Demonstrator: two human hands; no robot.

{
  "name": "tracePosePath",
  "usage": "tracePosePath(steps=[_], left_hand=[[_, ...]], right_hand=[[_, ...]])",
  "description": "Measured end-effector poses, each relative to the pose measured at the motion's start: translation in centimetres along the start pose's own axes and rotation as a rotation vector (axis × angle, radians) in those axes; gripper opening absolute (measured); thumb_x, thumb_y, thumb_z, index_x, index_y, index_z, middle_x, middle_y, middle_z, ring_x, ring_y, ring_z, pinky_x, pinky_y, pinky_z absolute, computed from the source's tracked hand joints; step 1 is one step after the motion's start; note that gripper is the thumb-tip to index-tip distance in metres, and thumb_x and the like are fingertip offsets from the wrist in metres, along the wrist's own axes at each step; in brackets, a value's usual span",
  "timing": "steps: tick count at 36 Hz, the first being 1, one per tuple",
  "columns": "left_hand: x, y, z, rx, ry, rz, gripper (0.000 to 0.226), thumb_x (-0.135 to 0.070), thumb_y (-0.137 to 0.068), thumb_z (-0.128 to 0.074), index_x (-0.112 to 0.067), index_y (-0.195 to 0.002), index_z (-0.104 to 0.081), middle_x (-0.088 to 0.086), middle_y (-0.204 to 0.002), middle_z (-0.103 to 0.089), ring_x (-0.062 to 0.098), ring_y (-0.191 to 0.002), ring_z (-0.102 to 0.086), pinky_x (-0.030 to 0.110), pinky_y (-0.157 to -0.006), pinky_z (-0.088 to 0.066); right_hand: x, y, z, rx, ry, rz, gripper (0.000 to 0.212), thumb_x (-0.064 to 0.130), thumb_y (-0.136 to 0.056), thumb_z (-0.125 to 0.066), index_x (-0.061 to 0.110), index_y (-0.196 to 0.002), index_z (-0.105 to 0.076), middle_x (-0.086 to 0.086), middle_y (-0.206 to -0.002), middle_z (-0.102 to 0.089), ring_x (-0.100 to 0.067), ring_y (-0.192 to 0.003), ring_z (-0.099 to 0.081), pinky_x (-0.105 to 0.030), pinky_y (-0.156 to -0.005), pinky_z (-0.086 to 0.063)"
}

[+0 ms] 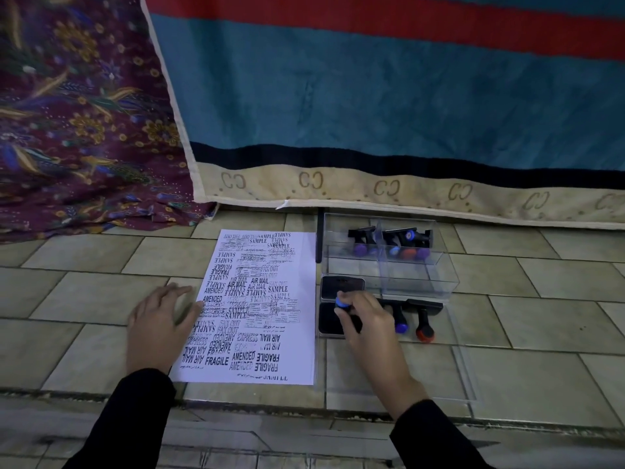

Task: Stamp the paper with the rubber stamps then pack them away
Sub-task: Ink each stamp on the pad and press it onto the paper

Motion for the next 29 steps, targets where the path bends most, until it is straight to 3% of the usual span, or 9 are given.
tracePosePath(steps=[7, 14, 18, 20, 26, 29], left_hand=[[0.1, -0.4, 0.2, -0.004, 0.007, 0.01, 0.05, -0.06, -0.079, -0.048, -0.027, -0.112, -0.068, 0.003, -0.132, -0.057, 0.028, -0.123, -0.05, 0.046, -0.107, -0.033], [0.2, -0.3, 0.1, -0.006, 0.03, 0.012, 0.056, -0.066, -0.076, -0.043, -0.029, -0.109, -0.069, 0.002, -0.129, -0.058, 0.027, -0.122, -0.052, 0.048, -0.106, -0.034], [0.4, -0.4, -0.1, 0.004, 0.021, 0.004, 0.056, -0.068, -0.076, -0.042, -0.03, -0.109, -0.069, 0.001, -0.131, -0.058, 0.027, -0.122, -0.052, 0.048, -0.106, -0.035], [0.6, -0.5, -0.1, 0.006, 0.016, 0.006, 0.056, -0.068, -0.077, -0.042, -0.031, -0.109, -0.068, 0.001, -0.131, -0.058, 0.026, -0.122, -0.051, 0.048, -0.106, -0.036], [1.0, -0.5, -0.4, 0.002, 0.015, 0.019, 0.052, -0.069, -0.077, -0.043, -0.035, -0.11, -0.066, -0.003, -0.132, -0.056, 0.024, -0.124, -0.049, 0.047, -0.106, -0.032], [1.0, -0.5, -0.5, 0.012, 0.003, 0.021, 0.052, -0.069, -0.077, -0.043, -0.036, -0.11, -0.066, -0.003, -0.133, -0.055, 0.024, -0.125, -0.048, 0.047, -0.107, -0.031]], right_hand=[[0.1, -2.2, 0.0, 0.108, 0.005, -0.01, 0.013, 0.007, -0.083, -0.068, 0.006, -0.096, -0.065, -0.003, -0.099, -0.067, -0.015, -0.085, -0.066, -0.03, -0.079, -0.056], [4.0, -6.8, -1.4, 0.02, -0.214, 0.119, 0.01, 0.005, -0.084, -0.067, 0.005, -0.092, -0.061, -0.003, -0.094, -0.064, -0.008, -0.081, -0.064, -0.012, -0.076, -0.053], [4.9, -8.6, -5.0, 0.145, -0.156, 0.137, 0.006, 0.007, -0.089, -0.06, 0.006, -0.094, -0.057, -0.007, -0.1, -0.063, -0.017, -0.088, -0.062, -0.034, -0.081, -0.055], [4.9, -9.0, -6.4, 0.191, -0.117, 0.132, 0.004, 0.007, -0.09, -0.058, 0.006, -0.093, -0.056, -0.009, -0.101, -0.062, -0.021, -0.089, -0.062, -0.039, -0.081, -0.053], [4.0, -9.9, -8.6, 0.24, -0.037, 0.102, 0.005, 0.005, -0.091, -0.056, 0.005, -0.095, -0.056, -0.011, -0.101, -0.06, -0.023, -0.089, -0.061, -0.032, -0.077, -0.051], [3.8, -10.3, -8.6, 0.226, -0.029, 0.1, 0.005, 0.006, -0.09, -0.057, 0.005, -0.095, -0.056, -0.01, -0.1, -0.06, -0.022, -0.085, -0.061, -0.035, -0.077, -0.052]])
Point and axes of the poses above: each hand's wrist, its own y-axis away from the middle knuckle, its own z-axis out of the back of the hand, x = y × z, the point moved 4 cm from there along -y, towards the middle knuckle
